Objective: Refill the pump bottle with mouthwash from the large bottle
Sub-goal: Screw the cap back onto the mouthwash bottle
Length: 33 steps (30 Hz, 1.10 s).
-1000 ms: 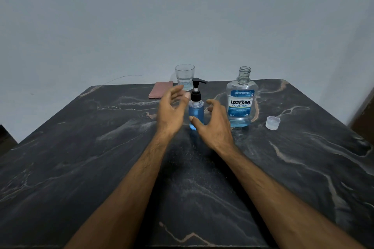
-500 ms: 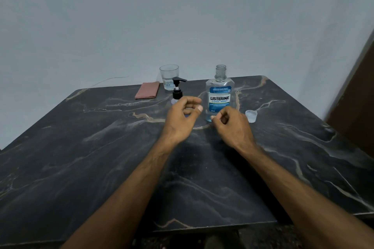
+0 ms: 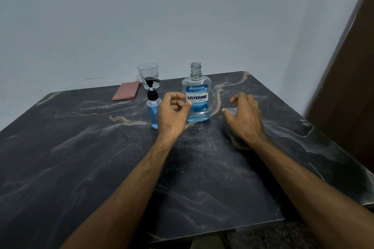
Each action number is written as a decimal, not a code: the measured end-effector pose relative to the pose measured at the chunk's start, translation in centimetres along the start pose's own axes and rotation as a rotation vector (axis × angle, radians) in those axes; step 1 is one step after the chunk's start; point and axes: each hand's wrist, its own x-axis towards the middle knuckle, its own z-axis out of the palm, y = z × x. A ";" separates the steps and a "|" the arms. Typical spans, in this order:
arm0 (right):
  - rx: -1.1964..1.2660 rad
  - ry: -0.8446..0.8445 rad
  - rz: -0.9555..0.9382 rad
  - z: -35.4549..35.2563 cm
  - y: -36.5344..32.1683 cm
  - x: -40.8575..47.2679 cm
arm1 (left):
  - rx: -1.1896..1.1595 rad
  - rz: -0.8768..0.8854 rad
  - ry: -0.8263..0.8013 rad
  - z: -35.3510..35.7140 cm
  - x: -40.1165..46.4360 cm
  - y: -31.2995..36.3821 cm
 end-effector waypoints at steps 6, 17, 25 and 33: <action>-0.121 -0.089 0.040 1.0 0.9 -0.4 | 0.020 0.063 0.118 0.6 -0.1 0.0; 0.081 -0.070 -0.050 0.8 1.0 -0.7 | 0.043 -0.121 -0.130 2.4 0.5 -1.4; 0.466 0.008 0.007 -0.4 -0.5 -0.1 | 0.057 -0.104 -0.207 3.4 0.2 -2.2; 0.541 0.031 -0.029 -2.6 -2.5 1.0 | 0.104 -0.068 -0.240 3.0 0.4 -2.7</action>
